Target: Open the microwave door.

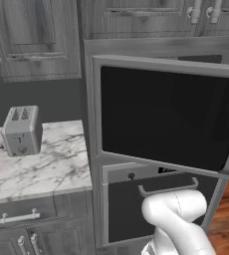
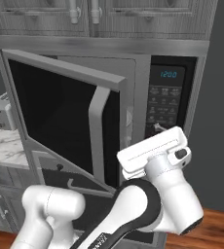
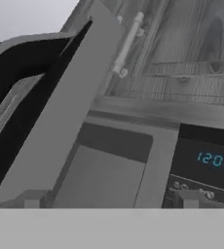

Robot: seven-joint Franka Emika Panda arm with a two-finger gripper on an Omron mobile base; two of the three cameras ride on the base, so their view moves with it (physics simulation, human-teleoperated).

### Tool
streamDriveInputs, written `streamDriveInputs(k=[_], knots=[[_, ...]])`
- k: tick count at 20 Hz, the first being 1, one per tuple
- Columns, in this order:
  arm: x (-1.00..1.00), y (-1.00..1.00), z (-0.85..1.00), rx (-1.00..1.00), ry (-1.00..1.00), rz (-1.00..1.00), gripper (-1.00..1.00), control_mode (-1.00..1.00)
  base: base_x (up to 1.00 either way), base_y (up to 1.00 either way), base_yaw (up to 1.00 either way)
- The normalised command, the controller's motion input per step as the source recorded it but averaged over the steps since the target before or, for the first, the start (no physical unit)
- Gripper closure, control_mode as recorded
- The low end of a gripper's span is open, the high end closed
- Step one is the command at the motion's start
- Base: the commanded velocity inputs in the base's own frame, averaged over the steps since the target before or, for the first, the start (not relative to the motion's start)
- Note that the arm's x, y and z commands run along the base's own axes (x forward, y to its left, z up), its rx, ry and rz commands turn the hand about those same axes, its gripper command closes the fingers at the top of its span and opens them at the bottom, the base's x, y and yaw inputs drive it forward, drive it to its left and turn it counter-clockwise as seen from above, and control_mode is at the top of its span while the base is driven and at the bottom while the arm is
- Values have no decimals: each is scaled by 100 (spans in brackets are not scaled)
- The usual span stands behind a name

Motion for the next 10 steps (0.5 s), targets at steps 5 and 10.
streamDriveInputs(k=[5, 10], knots=[[47, -56, -9, -11, -12, 0, -100, -100, 0, 0, 0], [26, 11, -8, -15, -9, 8, -100, -100, 0, 0, 0]])
